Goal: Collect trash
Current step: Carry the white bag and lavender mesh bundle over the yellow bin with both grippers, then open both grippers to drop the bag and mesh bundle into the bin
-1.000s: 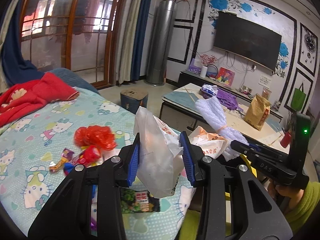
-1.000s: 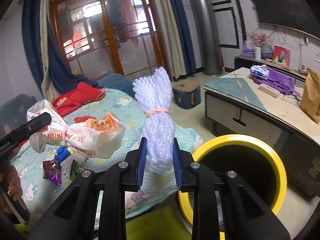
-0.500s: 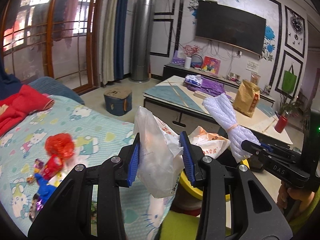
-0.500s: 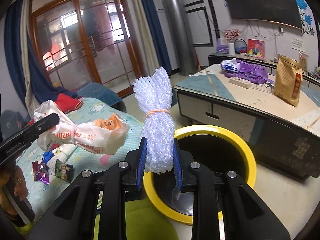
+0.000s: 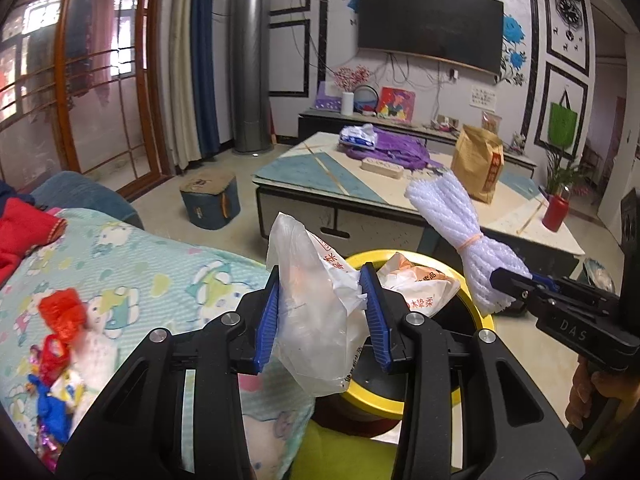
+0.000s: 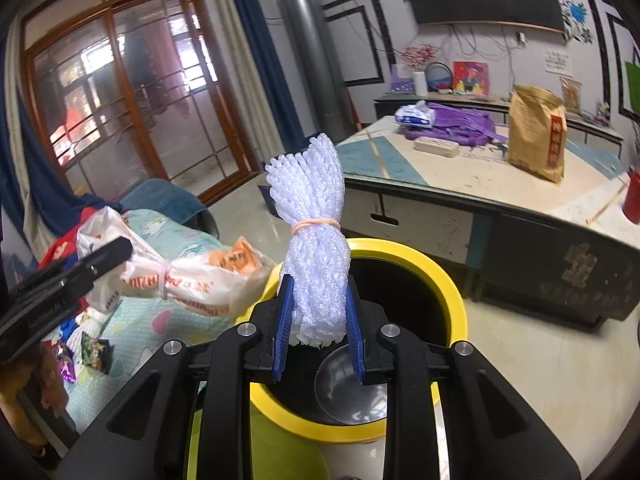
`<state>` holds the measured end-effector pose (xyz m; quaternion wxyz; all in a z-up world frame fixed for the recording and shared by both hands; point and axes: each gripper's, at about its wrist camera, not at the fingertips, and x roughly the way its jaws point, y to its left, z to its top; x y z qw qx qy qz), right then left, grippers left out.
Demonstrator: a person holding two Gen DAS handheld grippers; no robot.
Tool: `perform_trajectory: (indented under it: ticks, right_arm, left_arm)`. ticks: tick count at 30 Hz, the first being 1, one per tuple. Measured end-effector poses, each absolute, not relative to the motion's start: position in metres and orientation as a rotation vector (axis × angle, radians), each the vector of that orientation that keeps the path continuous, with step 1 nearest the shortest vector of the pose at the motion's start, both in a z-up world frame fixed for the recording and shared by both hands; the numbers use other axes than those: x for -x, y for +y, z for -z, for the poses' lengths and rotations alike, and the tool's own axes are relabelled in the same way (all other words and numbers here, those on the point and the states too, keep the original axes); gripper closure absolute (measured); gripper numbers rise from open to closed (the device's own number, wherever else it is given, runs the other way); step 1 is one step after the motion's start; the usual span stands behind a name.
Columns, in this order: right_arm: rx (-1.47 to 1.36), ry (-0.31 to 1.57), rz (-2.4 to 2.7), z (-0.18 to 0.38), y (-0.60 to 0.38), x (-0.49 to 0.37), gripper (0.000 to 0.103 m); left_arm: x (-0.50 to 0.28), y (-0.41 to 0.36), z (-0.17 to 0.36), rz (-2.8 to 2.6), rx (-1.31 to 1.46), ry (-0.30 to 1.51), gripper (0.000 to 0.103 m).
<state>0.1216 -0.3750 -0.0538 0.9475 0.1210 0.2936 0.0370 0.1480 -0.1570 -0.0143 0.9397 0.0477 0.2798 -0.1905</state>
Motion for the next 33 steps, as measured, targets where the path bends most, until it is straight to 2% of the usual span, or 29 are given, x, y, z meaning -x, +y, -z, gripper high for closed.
perform_trajectory:
  ticks: [18, 22, 24, 25, 28, 29, 31, 33]
  right_arm:
    - [-0.309, 0.709, -0.022, 0.083, -0.394, -0.137, 0.079]
    - [-0.322, 0.737, -0.014, 0.088, -0.394, -0.140, 0.076]
    - [-0.331, 0.747, 0.009, 0.091, -0.395, -0.141, 0.072]
    - [-0.338, 0.753, 0.023, 0.092, -0.397, -0.142, 0.064]
    - [-0.353, 0.764, 0.061, 0.096, -0.406, -0.145, 0.056]
    - [-0.356, 0.760, 0.073, 0.096, -0.407, -0.145, 0.054]
    - [-0.360, 0.752, 0.085, 0.096, -0.409, -0.143, 0.049]
    - [-0.360, 0.743, 0.092, 0.095, -0.410, -0.142, 0.045]
  left_arm:
    - [-0.180, -0.196, 0.073, 0.437, -0.183, 0.711, 0.070]
    - [-0.183, -0.199, 0.079, 0.439, -0.183, 0.730, 0.067]
    - [-0.185, -0.199, 0.083, 0.437, -0.178, 0.738, 0.063]
    - [-0.187, -0.198, 0.084, 0.433, -0.172, 0.743, 0.055]
    - [-0.189, -0.196, 0.086, 0.427, -0.138, 0.755, 0.042]
    - [-0.189, -0.194, 0.086, 0.421, -0.132, 0.754, 0.031]
    - [-0.188, -0.188, 0.084, 0.411, -0.110, 0.750, 0.018]
    - [-0.186, -0.182, 0.080, 0.414, -0.079, 0.747, 0.017]
